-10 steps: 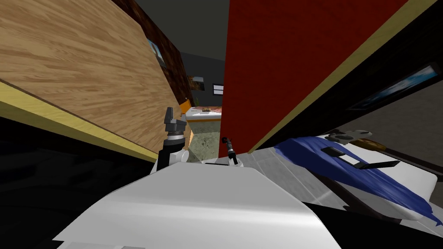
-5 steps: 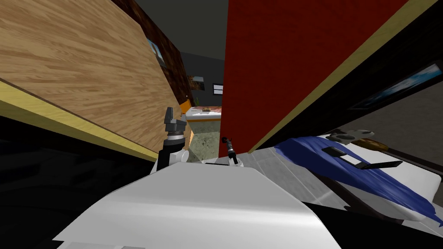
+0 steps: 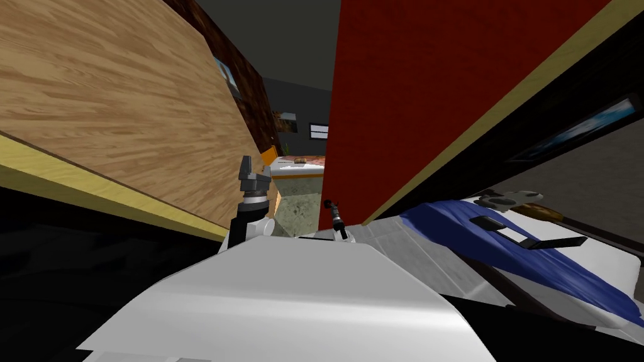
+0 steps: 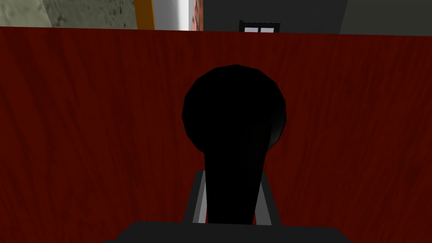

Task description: Push the door open

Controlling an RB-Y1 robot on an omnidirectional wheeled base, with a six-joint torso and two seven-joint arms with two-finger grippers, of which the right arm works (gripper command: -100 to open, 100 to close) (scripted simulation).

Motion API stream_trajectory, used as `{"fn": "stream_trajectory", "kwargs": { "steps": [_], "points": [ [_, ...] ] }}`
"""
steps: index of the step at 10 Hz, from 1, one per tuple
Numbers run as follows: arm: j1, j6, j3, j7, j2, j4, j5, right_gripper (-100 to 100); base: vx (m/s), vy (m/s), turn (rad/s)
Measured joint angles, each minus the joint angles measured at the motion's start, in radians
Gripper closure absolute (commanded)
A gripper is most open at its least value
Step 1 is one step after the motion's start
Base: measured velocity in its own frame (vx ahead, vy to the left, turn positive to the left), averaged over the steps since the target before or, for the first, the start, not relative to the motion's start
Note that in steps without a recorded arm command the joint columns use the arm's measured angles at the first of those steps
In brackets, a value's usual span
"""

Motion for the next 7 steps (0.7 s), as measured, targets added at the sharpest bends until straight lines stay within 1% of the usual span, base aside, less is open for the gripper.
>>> {"fn": "stream_trajectory", "kwargs": {
  "steps": [1,2,3,4,5,6,7],
  "points": [
    [-0.003,-0.01,-0.006,-0.001,-0.009,0.005,-0.004,100,0.143,0.094,-0.045],
    [-0.012,-0.026,-0.014,0.001,-0.013,0.027,-0.008,100,0.148,0.07,-0.056],
    [-0.008,-0.021,-0.021,0.004,-0.019,0.018,-0.012,100,0.189,0.106,-0.054],
    [-0.005,-0.018,-0.032,0.013,-0.019,0.016,-0.017,100,0.166,0.096,-0.047],
    [-0.024,-0.03,-0.044,0.017,-0.023,0.046,-0.023,100,0.099,0.041,0.0],
    [-0.033,-0.04,-0.049,0.017,-0.026,0.057,-0.026,100,0.041,0.004,0.021],
    [-0.016,-0.021,-0.047,0.016,-0.029,0.016,-0.025,100,0.093,0.053,-0.087]
  ]
}}
